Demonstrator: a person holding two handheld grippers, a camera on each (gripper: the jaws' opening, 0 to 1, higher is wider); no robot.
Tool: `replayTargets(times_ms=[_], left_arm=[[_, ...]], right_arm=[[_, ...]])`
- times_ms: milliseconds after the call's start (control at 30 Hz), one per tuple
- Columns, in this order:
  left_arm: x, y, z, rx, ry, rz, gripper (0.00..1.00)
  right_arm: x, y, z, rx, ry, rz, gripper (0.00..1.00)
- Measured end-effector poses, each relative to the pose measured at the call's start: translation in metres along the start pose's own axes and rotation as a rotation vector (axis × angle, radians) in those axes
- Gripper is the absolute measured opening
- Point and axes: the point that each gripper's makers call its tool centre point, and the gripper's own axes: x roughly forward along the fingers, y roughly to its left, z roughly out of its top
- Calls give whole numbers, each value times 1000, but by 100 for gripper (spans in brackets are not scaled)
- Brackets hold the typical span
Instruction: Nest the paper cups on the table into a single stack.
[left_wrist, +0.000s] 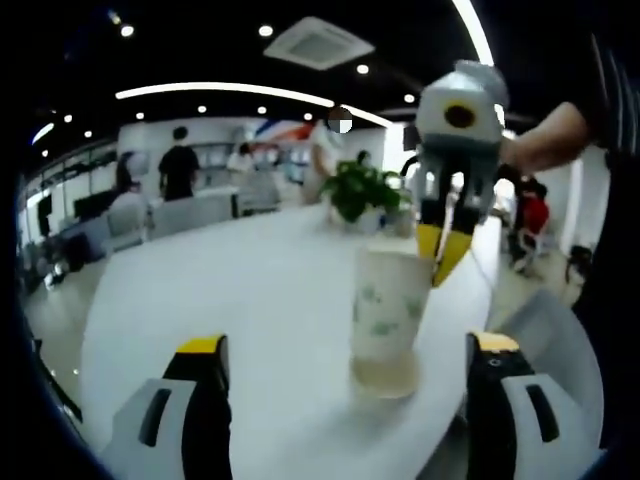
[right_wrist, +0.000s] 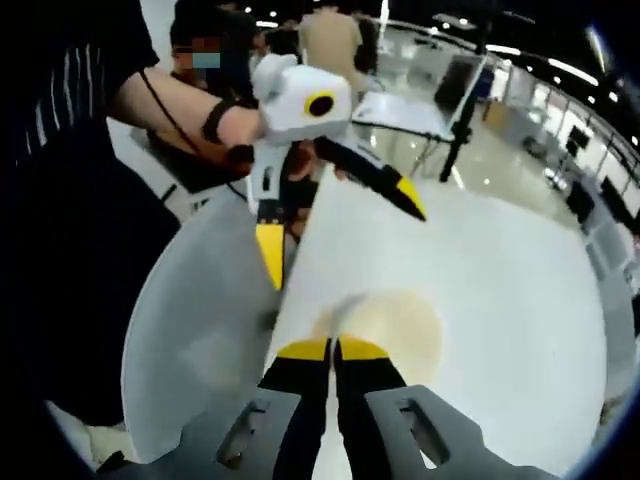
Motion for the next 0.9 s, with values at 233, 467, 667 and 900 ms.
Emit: replayTargets(times_ms=[233,467,667,900], left_arm=[[0,-7,-4,-2,11,-12,97],[1,-8,-6,-3,17,-15,96],[4,-14,-10,19,43,-33,96],[6,-16,-14,17,57,-42,95]], right_arm=[[11,3,0,-19,32,21,0],[21,7,-4,-73,76,45,0],[31,9,-10,-108,114,62,0],[40,10,-15,-106,125,78,0]])
